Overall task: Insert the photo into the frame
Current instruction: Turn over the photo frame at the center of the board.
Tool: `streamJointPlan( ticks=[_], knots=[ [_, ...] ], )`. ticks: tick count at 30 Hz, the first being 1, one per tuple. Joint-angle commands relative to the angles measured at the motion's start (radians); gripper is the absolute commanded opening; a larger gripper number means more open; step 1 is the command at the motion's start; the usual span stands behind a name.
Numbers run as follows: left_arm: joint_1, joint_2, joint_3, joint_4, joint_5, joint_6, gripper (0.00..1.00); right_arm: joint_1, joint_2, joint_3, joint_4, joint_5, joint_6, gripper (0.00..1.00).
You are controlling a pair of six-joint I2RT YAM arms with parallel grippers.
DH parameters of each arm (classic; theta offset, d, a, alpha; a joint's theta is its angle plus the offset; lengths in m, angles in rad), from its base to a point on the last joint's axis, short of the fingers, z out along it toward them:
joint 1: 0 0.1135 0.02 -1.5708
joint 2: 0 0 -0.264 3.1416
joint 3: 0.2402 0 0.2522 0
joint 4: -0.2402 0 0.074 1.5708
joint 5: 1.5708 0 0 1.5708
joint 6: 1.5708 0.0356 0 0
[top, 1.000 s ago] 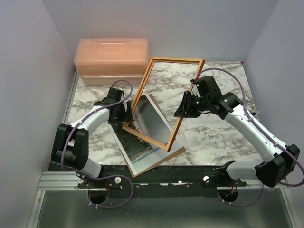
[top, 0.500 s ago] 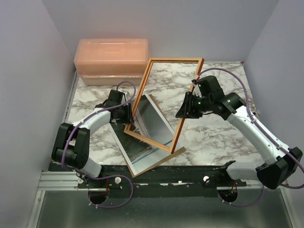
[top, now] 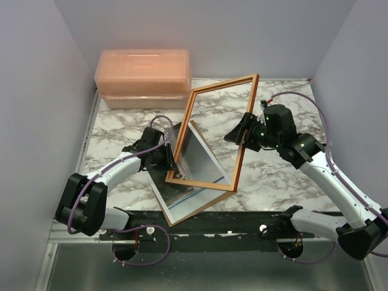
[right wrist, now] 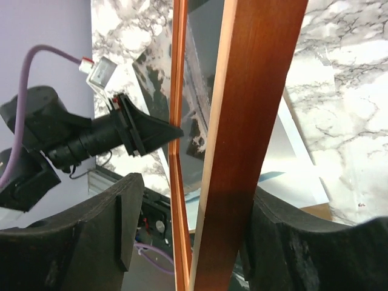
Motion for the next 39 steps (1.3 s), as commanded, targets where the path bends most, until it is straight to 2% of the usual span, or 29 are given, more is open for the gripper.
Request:
streamJointPlan(
  ticks=[1,8,19,24,26,27,29,34,37,39],
  knots=[
    [-0.028,-0.063,-0.028,0.014,-0.072,-0.129,0.00,0.006,-0.044,-0.022,0.082,0.050,0.072,0.66],
    [-0.050,-0.102,-0.072,0.025,-0.116,-0.184,0.00,0.006,-0.060,-0.020,0.024,0.080,0.098,0.65],
    [-0.050,-0.094,-0.095,0.042,-0.112,-0.175,0.00,0.006,-0.075,0.065,-0.145,0.136,0.052,0.65],
    [-0.051,-0.084,-0.088,0.034,-0.117,-0.152,0.00,0.005,-0.099,0.033,-0.099,0.099,0.062,0.63],
    [-0.052,-0.084,-0.087,0.043,-0.108,-0.150,0.00,0.006,-0.105,0.002,-0.060,0.080,0.078,0.59],
    [-0.051,-0.085,-0.087,0.043,-0.107,-0.149,0.00,0.006,-0.107,-0.010,-0.044,0.078,0.088,0.54],
    [-0.050,-0.089,-0.087,0.044,-0.104,-0.145,0.00,0.006,-0.108,-0.028,-0.018,0.076,0.094,0.37],
    [-0.053,-0.125,-0.099,0.068,-0.079,-0.134,0.00,0.006,-0.094,-0.019,-0.009,0.092,0.077,0.00],
    [-0.057,-0.154,-0.106,0.081,-0.065,-0.129,0.02,0.006,-0.103,0.004,-0.025,0.118,0.070,0.00],
    [-0.064,-0.167,-0.106,0.095,-0.047,-0.122,0.13,0.006,-0.127,0.015,-0.038,0.149,0.061,0.00]
  ],
)
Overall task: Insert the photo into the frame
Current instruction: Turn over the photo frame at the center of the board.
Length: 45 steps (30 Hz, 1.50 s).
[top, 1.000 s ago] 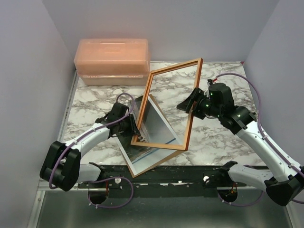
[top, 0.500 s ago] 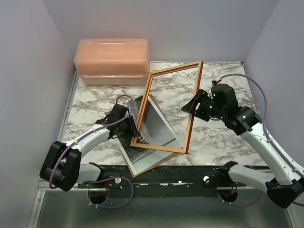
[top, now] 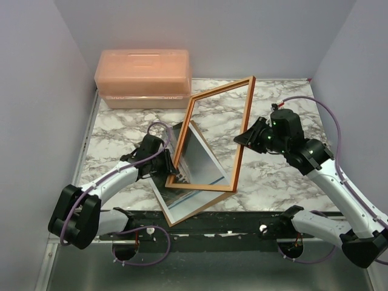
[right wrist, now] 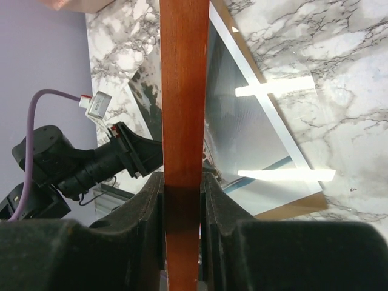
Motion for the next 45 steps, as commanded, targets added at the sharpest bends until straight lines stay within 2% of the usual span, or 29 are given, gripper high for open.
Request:
streamJointPlan(
  ticks=[1,4,6,8,10,19,30,34,38,45],
  knots=[
    [-0.014,-0.060,0.003,0.072,0.019,-0.010,0.22,0.006,-0.050,0.044,0.003,0.083,-0.029,0.00],
    [-0.030,-0.073,0.012,0.080,0.033,-0.003,0.56,0.006,-0.091,0.063,-0.022,0.163,-0.056,0.00],
    [-0.038,-0.083,0.022,0.082,0.039,0.004,0.72,0.006,-0.106,0.076,-0.040,0.202,-0.080,0.00],
    [-0.043,-0.101,0.031,0.081,0.042,0.011,0.82,0.006,-0.108,0.095,-0.057,0.221,-0.111,0.00],
    [-0.045,-0.124,0.041,0.081,0.051,0.020,0.87,0.006,-0.094,0.122,-0.076,0.232,-0.136,0.00],
    [-0.045,-0.190,0.097,0.037,0.112,0.054,0.90,0.006,0.047,0.283,-0.129,0.189,-0.261,0.00],
    [-0.073,-0.120,0.146,-0.044,0.100,0.103,0.90,-0.020,0.241,0.465,-0.184,0.174,-0.359,0.00],
    [-0.095,-0.084,0.158,-0.058,0.099,0.104,0.90,-0.083,0.309,0.526,-0.199,0.103,-0.395,0.00],
    [-0.115,-0.039,0.176,-0.067,0.095,0.108,0.90,-0.204,0.371,0.570,-0.211,-0.026,-0.420,0.00],
    [-0.160,0.064,0.234,-0.080,0.088,0.121,0.90,-0.357,0.474,0.629,-0.268,-0.142,-0.482,0.00]
  ],
)
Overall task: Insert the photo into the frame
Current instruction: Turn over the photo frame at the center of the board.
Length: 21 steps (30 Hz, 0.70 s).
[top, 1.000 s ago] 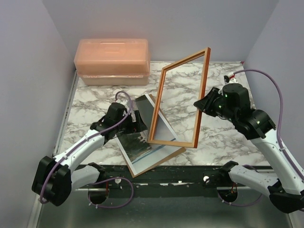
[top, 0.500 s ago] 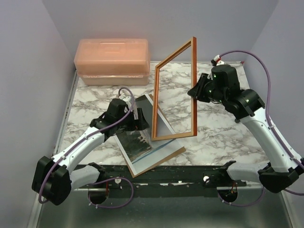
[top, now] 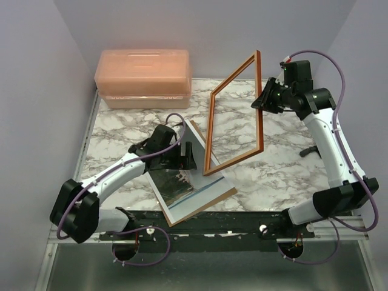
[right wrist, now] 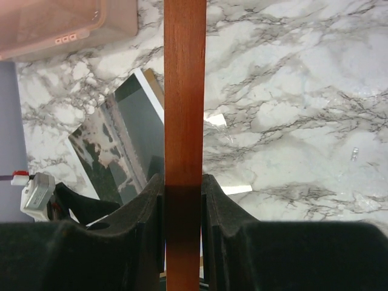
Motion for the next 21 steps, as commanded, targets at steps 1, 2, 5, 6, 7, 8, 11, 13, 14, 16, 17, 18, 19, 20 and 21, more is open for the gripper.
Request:
streamJointPlan(
  ticks=[1,2,5,6,7,8,11,13,14,16,17,18,19,20,21],
  knots=[
    [-0.035,0.078,0.065,-0.018,0.008,0.023,0.89,-0.079,0.048,0.061,-0.035,-0.093,-0.099,0.00],
    [-0.041,0.100,0.080,-0.016,0.011,0.021,0.88,-0.089,0.059,0.067,-0.043,-0.086,-0.106,0.00],
    [-0.056,0.163,0.124,-0.001,0.015,0.008,0.84,-0.111,0.073,0.056,-0.046,-0.090,-0.124,0.00],
    [-0.060,0.189,0.141,0.005,0.015,-0.002,0.83,-0.114,0.075,0.044,-0.045,-0.083,-0.124,0.00],
    [-0.063,0.209,0.157,0.017,0.015,-0.010,0.81,-0.117,0.075,0.031,-0.043,-0.071,-0.127,0.00],
    [-0.063,0.232,0.169,0.028,0.014,-0.023,0.80,-0.117,0.075,0.018,-0.042,-0.060,-0.129,0.01],
    [-0.064,0.303,0.213,0.067,0.018,-0.054,0.73,-0.121,0.069,-0.021,-0.030,-0.050,-0.133,0.01],
    [-0.066,0.354,0.234,0.092,0.013,-0.071,0.68,-0.123,0.066,-0.043,-0.022,-0.050,-0.133,0.01],
    [-0.066,0.375,0.243,0.101,0.011,-0.075,0.67,-0.123,0.062,-0.051,-0.020,-0.047,-0.132,0.01],
    [-0.066,0.423,0.263,0.122,0.018,-0.083,0.65,-0.125,0.059,-0.063,-0.020,-0.034,-0.131,0.00],
    [-0.066,0.450,0.273,0.131,0.026,-0.085,0.63,-0.125,0.057,-0.069,-0.021,-0.031,-0.130,0.00],
    [-0.066,0.470,0.281,0.143,0.040,-0.089,0.62,-0.125,0.054,-0.074,-0.018,-0.029,-0.130,0.00],
    [-0.066,0.492,0.288,0.159,0.052,-0.094,0.61,-0.126,0.052,-0.079,-0.015,-0.028,-0.130,0.00],
    [-0.066,0.505,0.297,0.170,0.063,-0.097,0.60,-0.126,0.052,-0.081,-0.016,-0.027,-0.128,0.00],
    [-0.066,0.524,0.303,0.182,0.070,-0.101,0.59,-0.127,0.048,-0.083,-0.017,-0.025,-0.128,0.01]
  ],
)
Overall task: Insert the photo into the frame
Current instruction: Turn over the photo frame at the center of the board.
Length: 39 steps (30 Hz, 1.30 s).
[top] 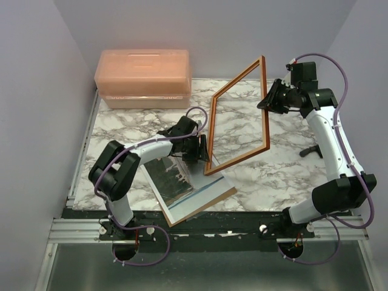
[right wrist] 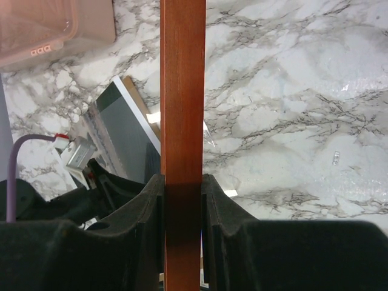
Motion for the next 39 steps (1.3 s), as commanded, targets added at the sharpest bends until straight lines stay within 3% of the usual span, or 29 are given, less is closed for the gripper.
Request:
streamJointPlan(
  ticks=[1,6,15,17,22,27,39],
  knots=[
    [-0.006,0.079,0.049,0.079,0.062,-0.033,0.58,0.001,-0.001,-0.044,-0.041,0.061,-0.072,0.01],
    [-0.007,0.162,0.117,0.065,0.075,-0.031,0.44,-0.002,-0.004,-0.051,-0.038,0.078,-0.067,0.05],
    [-0.009,0.190,0.129,0.079,0.098,-0.034,0.01,-0.007,-0.002,-0.074,-0.027,0.061,-0.056,0.13],
    [-0.010,0.177,0.121,0.084,0.099,-0.039,0.00,-0.008,0.003,-0.078,-0.028,0.057,-0.055,0.19],
    [-0.009,0.132,0.111,0.098,0.108,-0.066,0.00,-0.008,-0.003,-0.078,-0.048,0.110,-0.057,0.69],
    [-0.010,0.135,0.121,0.079,0.083,-0.090,0.00,-0.008,-0.036,-0.059,-0.075,0.249,-0.051,0.99],
    [-0.016,0.201,0.104,0.077,0.040,-0.122,0.00,-0.009,-0.042,-0.106,-0.084,0.450,-0.034,1.00]
  ],
)
